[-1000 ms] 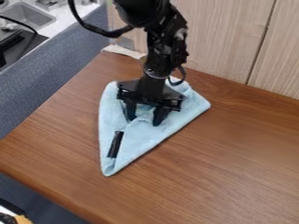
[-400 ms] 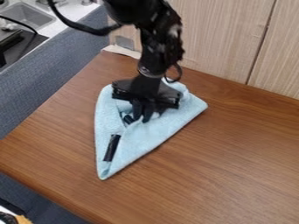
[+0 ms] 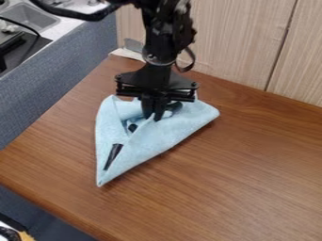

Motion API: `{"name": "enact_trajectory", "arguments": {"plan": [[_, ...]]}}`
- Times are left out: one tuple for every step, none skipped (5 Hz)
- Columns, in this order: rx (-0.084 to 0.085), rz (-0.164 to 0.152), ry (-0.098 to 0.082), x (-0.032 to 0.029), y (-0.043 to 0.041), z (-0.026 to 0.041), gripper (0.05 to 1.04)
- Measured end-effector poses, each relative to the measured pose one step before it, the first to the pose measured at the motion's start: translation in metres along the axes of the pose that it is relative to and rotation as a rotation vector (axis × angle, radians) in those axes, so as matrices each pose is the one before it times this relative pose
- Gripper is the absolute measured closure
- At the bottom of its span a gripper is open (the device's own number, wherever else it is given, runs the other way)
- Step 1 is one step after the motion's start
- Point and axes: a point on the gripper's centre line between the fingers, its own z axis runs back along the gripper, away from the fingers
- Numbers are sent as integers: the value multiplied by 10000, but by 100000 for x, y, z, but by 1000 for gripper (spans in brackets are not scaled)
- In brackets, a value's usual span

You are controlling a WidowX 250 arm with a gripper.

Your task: Unfold the cloth from bottom left to bottom right

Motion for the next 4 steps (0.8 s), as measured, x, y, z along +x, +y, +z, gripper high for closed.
{"name": "enact_trajectory", "arguments": {"plan": [[-359,-496,149,-1788,-1868,474,1028],[-142,-875,11,-2881,-1962,21,1028],[206,-897,-32,-2525,-1558,-575,1028],[195,-800,177,-2105,-1055,-1121,1028]]}}
